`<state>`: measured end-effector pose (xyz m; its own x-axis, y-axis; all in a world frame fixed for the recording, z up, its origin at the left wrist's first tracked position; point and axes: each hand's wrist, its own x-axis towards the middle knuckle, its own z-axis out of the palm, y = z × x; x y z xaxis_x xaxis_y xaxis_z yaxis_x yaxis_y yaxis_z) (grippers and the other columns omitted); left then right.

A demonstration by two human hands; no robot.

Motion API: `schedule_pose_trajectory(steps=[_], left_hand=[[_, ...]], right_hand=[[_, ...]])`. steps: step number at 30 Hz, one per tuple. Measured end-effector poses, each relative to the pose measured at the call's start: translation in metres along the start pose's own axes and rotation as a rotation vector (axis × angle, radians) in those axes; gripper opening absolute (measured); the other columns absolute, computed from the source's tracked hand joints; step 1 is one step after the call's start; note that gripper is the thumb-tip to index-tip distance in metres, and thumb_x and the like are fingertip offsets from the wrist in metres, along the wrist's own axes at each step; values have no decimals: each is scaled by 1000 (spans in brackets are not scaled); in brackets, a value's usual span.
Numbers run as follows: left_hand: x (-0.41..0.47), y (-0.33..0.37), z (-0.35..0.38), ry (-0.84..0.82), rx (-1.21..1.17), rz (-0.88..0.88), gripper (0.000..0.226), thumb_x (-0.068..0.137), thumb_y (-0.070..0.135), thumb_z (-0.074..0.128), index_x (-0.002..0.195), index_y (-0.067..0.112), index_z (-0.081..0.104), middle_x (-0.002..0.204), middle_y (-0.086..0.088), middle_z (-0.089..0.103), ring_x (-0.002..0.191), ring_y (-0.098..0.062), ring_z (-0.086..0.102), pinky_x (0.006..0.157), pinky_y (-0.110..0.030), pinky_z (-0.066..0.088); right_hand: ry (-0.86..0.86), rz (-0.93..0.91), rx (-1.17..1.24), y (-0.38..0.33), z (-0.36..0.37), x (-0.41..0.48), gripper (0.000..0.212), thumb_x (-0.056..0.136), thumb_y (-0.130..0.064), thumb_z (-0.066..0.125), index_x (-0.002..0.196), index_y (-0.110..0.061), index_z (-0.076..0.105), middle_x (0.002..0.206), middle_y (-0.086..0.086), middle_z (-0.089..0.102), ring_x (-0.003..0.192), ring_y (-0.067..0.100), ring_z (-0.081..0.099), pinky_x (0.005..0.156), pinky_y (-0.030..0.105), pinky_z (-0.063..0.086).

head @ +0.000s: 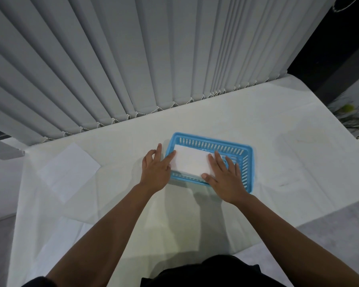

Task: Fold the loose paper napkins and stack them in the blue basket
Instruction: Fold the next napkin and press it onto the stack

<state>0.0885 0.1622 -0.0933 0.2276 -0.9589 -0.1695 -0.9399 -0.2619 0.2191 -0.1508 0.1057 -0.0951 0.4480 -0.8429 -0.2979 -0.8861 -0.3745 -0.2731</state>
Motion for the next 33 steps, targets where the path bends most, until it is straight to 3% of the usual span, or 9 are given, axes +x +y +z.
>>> schedule_pose_trajectory(steps=[7,10,12,15,18,20,24,29,33], left_hand=[[-2,-2,-2,24,4,40,53,96,26,36,146,40,27,161,-8,8,140,-30,15,115,-45,16],[0,1,-5,121,-122,35,51,95,21,38,144,38,35,160,-6,15,137,-30,19,113,-44,21],[5,4,-9,145,-304,-15,51,95,19,37,144,34,35,160,-6,17,138,-30,20,114,-42,21],[12,14,-17,49,-793,-213,46,100,27,34,146,28,32,158,-3,24,143,-22,24,119,-39,19],[16,21,-24,-134,-1182,-479,41,100,46,28,128,26,51,140,-4,51,120,-18,52,102,-34,38],[16,24,-23,-215,-1330,-584,52,98,53,29,122,19,59,125,-7,62,110,-21,59,101,-38,44],[14,25,-16,-199,-1363,-604,54,97,55,30,124,19,59,118,-5,65,110,-24,61,105,-44,43],[6,13,-21,-129,-1338,-568,42,96,56,29,107,31,61,103,3,67,96,-14,62,88,-34,46],[-6,-11,-29,-53,-1285,-532,41,96,54,25,93,34,61,98,5,66,91,-11,61,72,-27,44]], right_hand=[[-28,-4,24,6,-5,-4,78,87,-73,18,151,-34,-5,161,-6,-14,147,29,-10,117,52,-7],[70,27,140,10,-10,-11,82,82,-76,14,151,-35,0,162,-7,-10,148,25,-9,118,46,-6],[189,80,215,15,-13,-15,78,85,-74,17,151,-35,4,162,-5,-5,148,23,-6,119,42,-3],[352,236,356,27,-13,-20,72,92,-64,24,152,-28,12,162,4,2,147,25,0,119,39,1],[383,419,567,43,-11,-21,68,97,-55,30,152,-19,14,162,10,5,148,27,1,118,39,0],[317,497,765,48,-8,-21,70,97,-56,31,153,-19,11,162,7,8,148,26,4,119,42,4],[298,511,1024,38,-10,-23,77,92,-63,35,153,-26,5,161,-2,17,144,20,25,118,41,22],[288,454,1037,18,-12,-21,76,92,-61,38,152,-27,6,153,-3,34,124,10,47,103,30,34],[267,394,1043,-6,-7,-18,76,91,-62,40,151,-27,12,143,-2,47,118,17,58,105,46,43]])
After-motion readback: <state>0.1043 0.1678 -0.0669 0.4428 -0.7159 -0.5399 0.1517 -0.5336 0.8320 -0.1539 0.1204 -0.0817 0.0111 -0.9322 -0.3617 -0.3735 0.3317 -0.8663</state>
